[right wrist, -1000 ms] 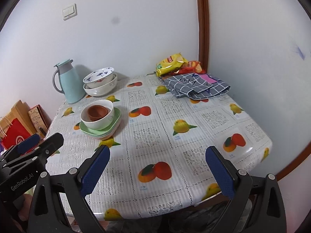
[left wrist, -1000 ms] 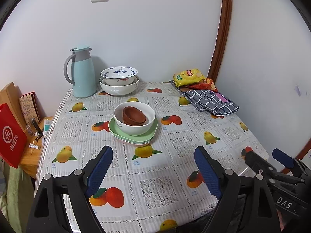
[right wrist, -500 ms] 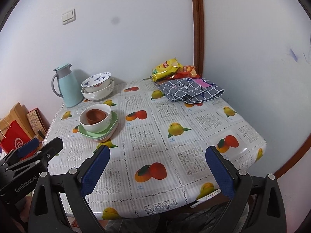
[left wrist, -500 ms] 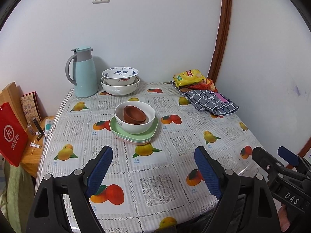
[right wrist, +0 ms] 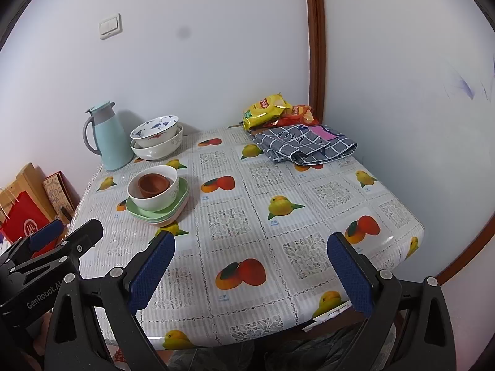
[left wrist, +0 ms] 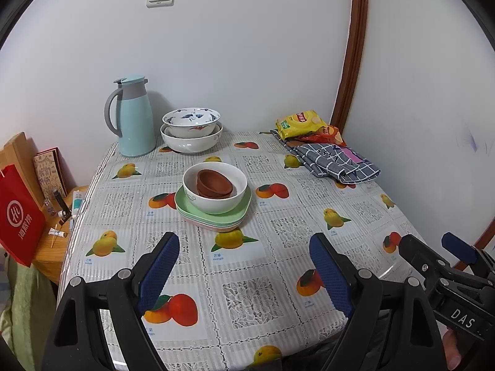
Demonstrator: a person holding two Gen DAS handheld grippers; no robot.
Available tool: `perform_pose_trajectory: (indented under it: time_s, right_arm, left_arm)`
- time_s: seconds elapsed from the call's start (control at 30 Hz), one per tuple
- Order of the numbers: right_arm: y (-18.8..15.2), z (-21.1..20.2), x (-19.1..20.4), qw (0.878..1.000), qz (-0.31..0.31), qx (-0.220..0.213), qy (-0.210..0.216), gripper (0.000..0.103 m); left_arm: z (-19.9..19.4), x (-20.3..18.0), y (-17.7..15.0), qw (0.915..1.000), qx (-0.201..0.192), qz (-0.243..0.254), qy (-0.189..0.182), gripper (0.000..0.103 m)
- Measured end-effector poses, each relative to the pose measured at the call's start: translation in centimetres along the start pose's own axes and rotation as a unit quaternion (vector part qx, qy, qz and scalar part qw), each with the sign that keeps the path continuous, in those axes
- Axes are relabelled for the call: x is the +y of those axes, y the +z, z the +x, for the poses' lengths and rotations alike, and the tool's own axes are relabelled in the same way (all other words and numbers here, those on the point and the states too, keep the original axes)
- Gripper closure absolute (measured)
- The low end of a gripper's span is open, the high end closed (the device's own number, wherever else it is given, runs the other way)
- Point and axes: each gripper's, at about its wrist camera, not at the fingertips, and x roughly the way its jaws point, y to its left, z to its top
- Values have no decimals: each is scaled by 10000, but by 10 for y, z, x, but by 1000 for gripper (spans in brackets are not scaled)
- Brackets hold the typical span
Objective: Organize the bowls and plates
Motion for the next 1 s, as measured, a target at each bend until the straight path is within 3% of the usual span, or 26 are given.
perform_pose_trajectory:
  time_s: [1.0]
  right_arm:
    - [0, 0, -1, 10000, -12, 3, 25, 5]
  left_arm:
    - [-1, 1, 2, 10000, 8, -4, 25, 18]
